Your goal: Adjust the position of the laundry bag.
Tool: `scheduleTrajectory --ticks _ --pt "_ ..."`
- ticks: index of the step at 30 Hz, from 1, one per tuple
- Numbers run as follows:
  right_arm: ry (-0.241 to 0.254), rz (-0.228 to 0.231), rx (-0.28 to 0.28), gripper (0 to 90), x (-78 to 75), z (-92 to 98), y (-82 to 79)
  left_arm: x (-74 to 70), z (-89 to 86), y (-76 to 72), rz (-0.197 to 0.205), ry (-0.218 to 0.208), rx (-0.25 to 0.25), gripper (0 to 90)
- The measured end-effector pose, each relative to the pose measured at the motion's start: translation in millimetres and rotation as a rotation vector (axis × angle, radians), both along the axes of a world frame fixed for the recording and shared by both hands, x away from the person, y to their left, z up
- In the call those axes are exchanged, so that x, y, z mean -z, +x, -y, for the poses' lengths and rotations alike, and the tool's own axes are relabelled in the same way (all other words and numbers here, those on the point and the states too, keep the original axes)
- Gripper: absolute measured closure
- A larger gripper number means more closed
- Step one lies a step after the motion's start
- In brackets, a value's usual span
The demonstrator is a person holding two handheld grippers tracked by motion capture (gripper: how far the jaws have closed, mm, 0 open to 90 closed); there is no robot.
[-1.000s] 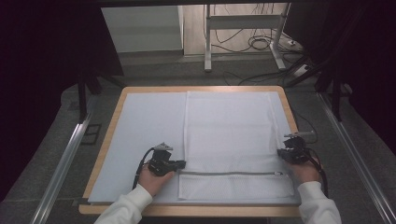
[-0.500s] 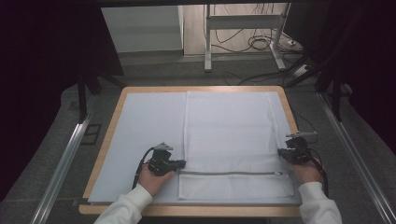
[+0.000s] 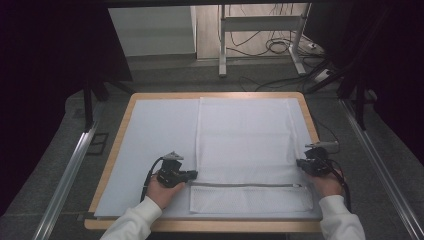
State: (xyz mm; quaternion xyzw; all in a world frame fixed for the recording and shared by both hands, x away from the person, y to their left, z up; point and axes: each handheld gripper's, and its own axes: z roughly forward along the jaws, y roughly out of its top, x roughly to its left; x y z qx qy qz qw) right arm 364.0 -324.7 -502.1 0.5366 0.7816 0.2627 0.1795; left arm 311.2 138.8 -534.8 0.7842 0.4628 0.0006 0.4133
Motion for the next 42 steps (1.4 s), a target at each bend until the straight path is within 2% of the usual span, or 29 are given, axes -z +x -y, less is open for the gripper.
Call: scheduleTrajectory --ticks 42 --pt "-0.004 0.021 -0.039 87.4 -1.1 -18.3 -0.3 0.1 -19.0 -0.3 -0.007 -0.005 -0.030 89.4"
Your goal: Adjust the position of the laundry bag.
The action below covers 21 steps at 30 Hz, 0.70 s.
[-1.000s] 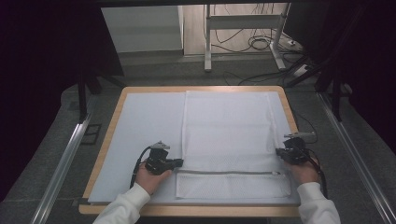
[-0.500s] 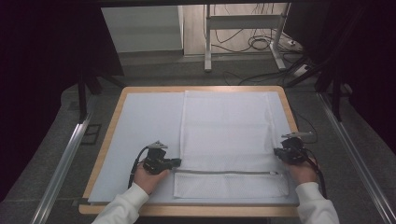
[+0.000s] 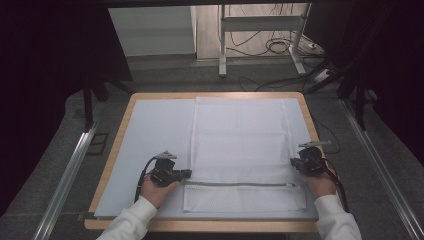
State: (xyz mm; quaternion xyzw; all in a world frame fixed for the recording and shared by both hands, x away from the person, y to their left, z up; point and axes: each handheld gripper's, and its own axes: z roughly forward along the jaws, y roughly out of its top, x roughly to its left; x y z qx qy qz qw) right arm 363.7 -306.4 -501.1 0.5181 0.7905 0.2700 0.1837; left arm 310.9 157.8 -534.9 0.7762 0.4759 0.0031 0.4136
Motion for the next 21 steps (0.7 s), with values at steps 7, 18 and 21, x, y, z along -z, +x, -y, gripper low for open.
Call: scheduleTrajectory --ticks 7,18,21 --pt "0.006 0.000 -0.005 87.4 0.0 -3.3 -0.4 -0.8 -4.3 -1.5 0.000 -0.001 -0.001 89.4" --pt "0.016 0.006 -0.022 87.4 -1.0 -9.5 -0.8 -1.6 -12.2 -2.8 -0.005 -0.006 -0.008 89.4" --pt "0.015 0.007 -0.026 87.4 -0.9 -11.2 -0.8 -1.8 -14.0 -3.0 -0.007 -0.006 -0.010 89.4"
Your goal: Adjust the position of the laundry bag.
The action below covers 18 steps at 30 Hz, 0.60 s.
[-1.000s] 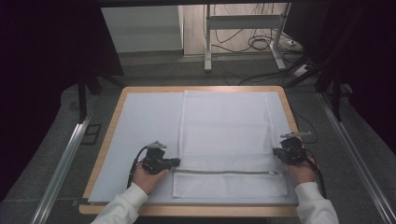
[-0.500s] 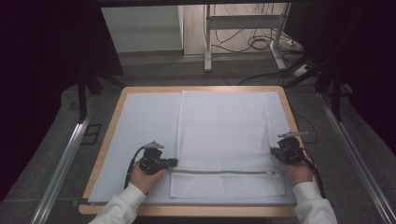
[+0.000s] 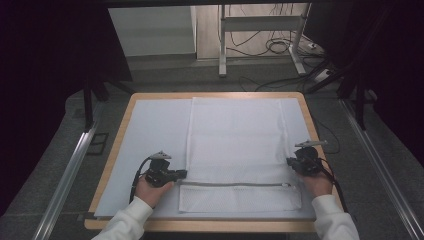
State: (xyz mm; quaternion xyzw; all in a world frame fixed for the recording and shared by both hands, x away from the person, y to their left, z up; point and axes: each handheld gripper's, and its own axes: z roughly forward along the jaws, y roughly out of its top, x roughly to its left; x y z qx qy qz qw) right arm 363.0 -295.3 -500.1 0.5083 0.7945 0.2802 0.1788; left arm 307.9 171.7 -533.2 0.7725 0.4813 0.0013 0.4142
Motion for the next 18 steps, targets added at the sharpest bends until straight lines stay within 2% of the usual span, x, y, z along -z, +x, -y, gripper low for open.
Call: scheduleTrajectory --ticks 5,12,18 --pt "-0.003 0.010 -0.007 87.4 -0.1 -2.7 -0.5 -1.2 -2.6 -0.6 0.002 -0.003 -0.006 89.4" --pt "0.020 0.006 -0.015 87.4 -0.7 -4.5 -0.7 -2.2 -9.0 -3.0 0.005 -0.006 -0.016 89.4" --pt "0.012 0.012 -0.032 87.4 -1.0 -12.5 -0.9 -2.0 -15.6 -6.1 0.002 -0.009 -0.029 89.4"
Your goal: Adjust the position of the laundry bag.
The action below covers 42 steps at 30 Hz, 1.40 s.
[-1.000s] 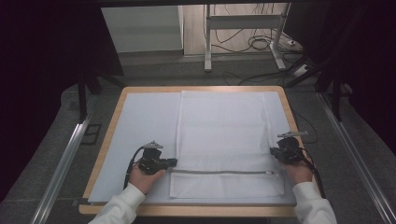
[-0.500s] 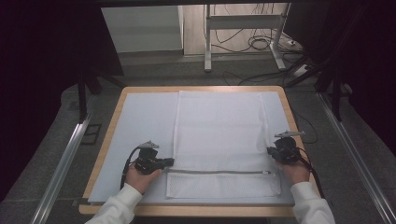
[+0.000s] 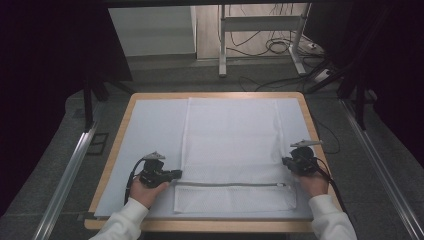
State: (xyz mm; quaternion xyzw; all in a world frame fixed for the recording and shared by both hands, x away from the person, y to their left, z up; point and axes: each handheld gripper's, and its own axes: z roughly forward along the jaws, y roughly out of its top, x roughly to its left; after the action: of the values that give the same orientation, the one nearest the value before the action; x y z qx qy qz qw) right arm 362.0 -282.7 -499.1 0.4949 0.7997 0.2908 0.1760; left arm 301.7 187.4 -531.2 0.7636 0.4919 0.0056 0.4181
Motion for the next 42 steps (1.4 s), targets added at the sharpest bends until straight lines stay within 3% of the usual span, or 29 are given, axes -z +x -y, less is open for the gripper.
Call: scheduleTrajectory --ticks 23,29,34,42 --pt "0.007 0.013 -0.058 87.4 0.1 -29.2 -0.8 -1.1 -31.0 -4.2 -0.003 0.002 -0.043 89.3" --pt "0.031 0.002 -0.070 87.4 1.8 -33.9 0.1 0.3 -41.3 -6.6 -0.012 -0.005 -0.062 89.3" --pt "0.009 0.011 -0.083 87.4 1.9 -41.7 0.2 0.6 -44.3 -7.2 -0.011 0.003 -0.068 89.3" --pt "0.013 0.009 -0.100 87.4 3.5 -49.7 -1.0 0.9 -54.2 -9.2 -0.010 0.000 -0.093 89.2"
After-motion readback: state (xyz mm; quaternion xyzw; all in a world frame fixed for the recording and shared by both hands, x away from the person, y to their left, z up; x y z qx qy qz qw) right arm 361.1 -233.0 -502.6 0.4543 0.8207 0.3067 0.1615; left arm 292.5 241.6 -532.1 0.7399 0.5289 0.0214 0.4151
